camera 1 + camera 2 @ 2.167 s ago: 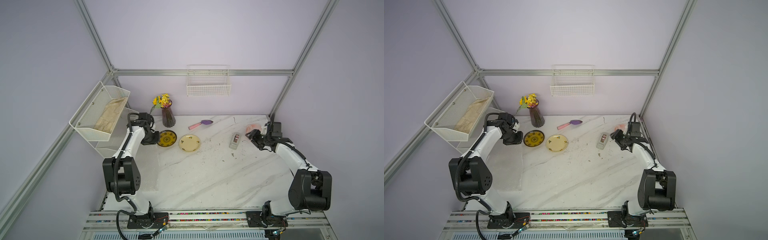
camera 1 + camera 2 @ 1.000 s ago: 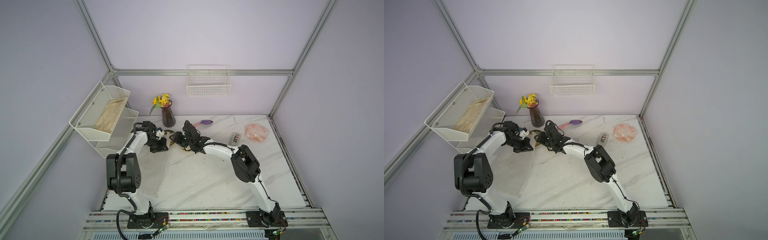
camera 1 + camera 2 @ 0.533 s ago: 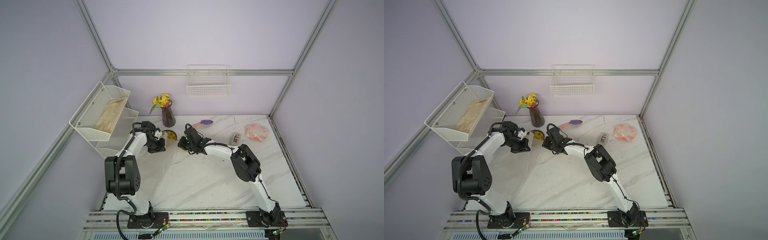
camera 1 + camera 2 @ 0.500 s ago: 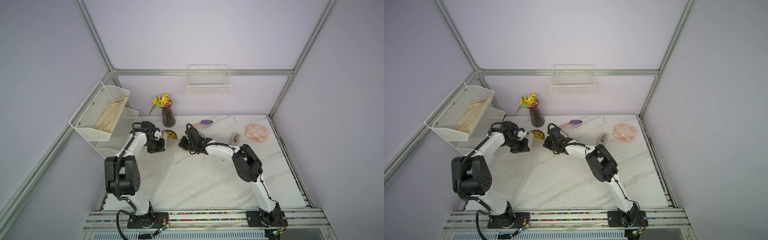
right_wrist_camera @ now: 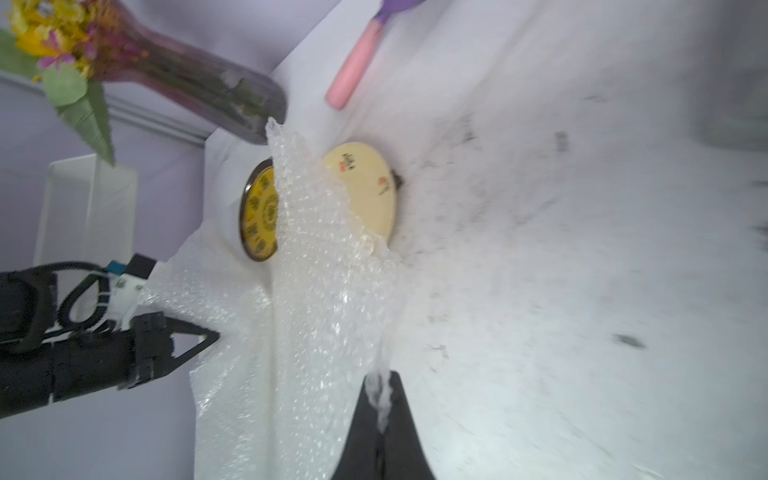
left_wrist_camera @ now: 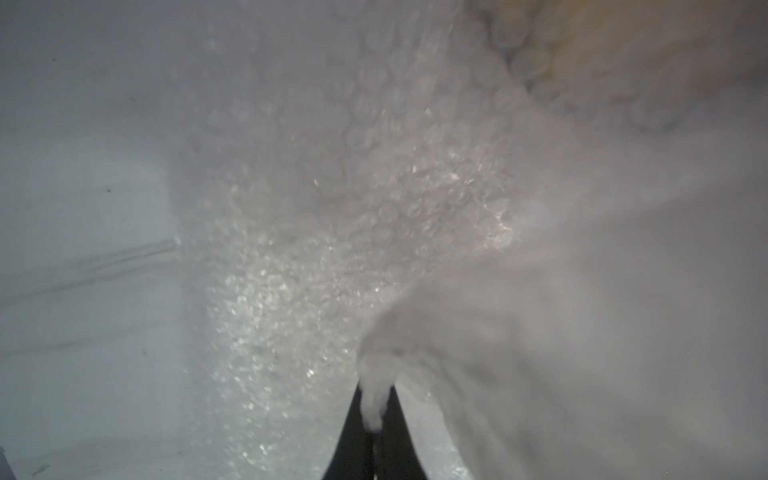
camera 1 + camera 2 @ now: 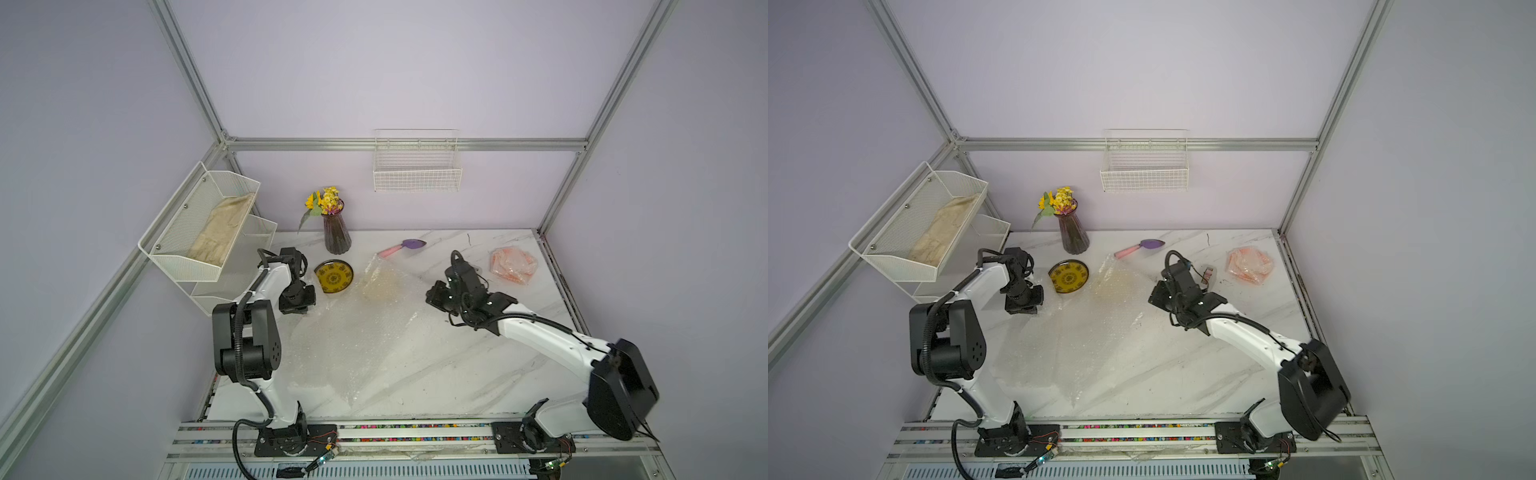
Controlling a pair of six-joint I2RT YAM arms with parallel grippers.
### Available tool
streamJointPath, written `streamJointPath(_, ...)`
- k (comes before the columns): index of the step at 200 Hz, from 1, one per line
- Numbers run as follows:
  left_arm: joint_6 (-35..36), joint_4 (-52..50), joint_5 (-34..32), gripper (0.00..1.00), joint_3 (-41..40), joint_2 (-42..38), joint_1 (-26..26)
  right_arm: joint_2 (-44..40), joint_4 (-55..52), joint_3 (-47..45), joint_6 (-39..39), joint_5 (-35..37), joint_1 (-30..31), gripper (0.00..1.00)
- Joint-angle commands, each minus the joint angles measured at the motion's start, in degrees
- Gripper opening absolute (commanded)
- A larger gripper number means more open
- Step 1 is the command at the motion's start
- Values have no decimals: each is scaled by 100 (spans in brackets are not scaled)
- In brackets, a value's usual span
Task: Wrap dinner plates in bubble wrap
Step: Place the bubble wrap at the center of the board.
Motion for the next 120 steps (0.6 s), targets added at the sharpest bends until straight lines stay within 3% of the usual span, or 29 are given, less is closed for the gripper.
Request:
streamJointPath(1,-312,-88,-491,0,711,58,137,-1317,-1251,-881,253,1081,-164,0)
streamJointPath(30,-429,-233,-845,0,1158,265,329,-3171,-2841,-1752,914,2135,-166,0)
streamJointPath(56,-472,-460,-1252,1,1660,459,463,-4495,-3966,-2263,1615,2350,-135,0)
streamJointPath(83,-491,-722,-1557,8,2030,561,510,-4684,-4017,-2583,1791,1597,-140,0)
streamJointPath(102,-539,-818,-1402,29,2102,395,495,-4441,-3611,-2724,1702,823,-97,0)
streamJointPath(120,-526,-862,-815,42,1998,88,438,-4305,-2904,-2709,1404,191,-96,12)
